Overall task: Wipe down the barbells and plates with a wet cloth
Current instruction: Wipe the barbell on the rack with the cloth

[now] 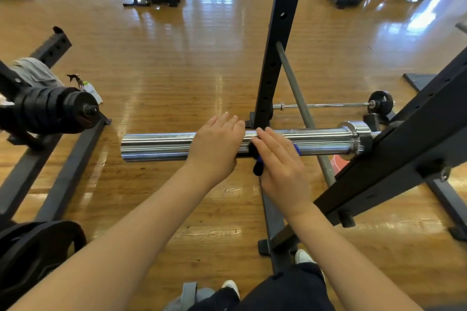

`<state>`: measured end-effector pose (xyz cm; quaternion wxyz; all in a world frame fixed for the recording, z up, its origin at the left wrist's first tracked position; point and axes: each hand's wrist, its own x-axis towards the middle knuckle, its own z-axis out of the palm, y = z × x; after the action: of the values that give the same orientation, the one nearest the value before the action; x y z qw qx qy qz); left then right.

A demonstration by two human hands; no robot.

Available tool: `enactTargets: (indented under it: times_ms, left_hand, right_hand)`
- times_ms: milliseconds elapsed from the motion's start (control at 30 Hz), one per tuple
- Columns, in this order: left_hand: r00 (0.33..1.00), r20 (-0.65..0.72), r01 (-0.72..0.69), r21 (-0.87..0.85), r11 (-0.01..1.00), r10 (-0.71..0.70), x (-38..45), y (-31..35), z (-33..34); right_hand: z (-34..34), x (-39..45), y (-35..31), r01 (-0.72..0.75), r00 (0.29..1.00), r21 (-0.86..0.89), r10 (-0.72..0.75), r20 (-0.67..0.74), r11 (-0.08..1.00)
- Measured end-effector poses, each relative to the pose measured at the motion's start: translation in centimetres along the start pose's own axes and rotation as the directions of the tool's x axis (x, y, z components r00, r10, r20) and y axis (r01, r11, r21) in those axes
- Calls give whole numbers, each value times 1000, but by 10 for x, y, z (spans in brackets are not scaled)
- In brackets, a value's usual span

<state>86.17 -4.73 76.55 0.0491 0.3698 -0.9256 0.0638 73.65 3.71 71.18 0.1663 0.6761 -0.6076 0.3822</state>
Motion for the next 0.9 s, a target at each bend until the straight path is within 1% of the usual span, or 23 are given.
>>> enactTargets:
  times_ms: [100, 200, 333, 367, 433, 500, 567, 633, 700, 767, 833, 900]
  left_hand:
    - [997, 83, 1, -2, 1000, -1, 7, -3, -5]
    - [991, 128, -28, -14, 1000, 29, 8, -6, -5]
    - [972, 236, 24, -127, 992, 7, 16, -11, -13]
    - [966, 257, 25, -144, 989, 13, 18, -12, -17]
    - [958, 286, 25, -146, 989, 18, 20, -13, -20]
    - [965, 263, 17, -135, 991, 19, 19, -12, -18]
    - [977, 211, 14, -153, 988, 19, 18, -12, -17]
    - [986, 162, 0, -145, 989, 24, 14, -11, -16]
    - [997, 72, 1, -4, 1000, -1, 3, -5, -12]
    - [998, -54, 34, 70, 997, -30, -11, 3, -2]
    - [993, -107, 61, 107, 992, -50, -17, 10, 11]
    - [991, -119, 77, 97, 992, -66, -14, 11, 14]
  right_hand:
    - [-12, -10, 21, -50, 996, -37, 47, -75, 998]
    - [-18, -14, 29, -66, 995, -52, 61, -80, 997]
    - [-19, -1, 11, -159, 978, 26, 161, -132, 987]
    - [-16, 2, 3, -152, 980, 35, 155, -122, 988]
    - [-8, 5, -10, -91, 994, 22, 92, -55, 996]
    - [-2, 4, -10, -30, 1000, -2, 30, 4, 1000]
    - [-3, 1, -1, -4, 1000, -18, 4, 10, 1000]
    - [-10, -3, 12, -36, 999, -24, 35, -33, 999]
    - [-16, -7, 22, -82, 994, -35, 79, -76, 996]
    - [-19, -7, 26, -91, 992, -43, 87, -86, 995]
    - [-20, -6, 24, -105, 991, -41, 101, -83, 994]
    - [-23, -4, 16, -167, 980, 9, 167, -107, 986]
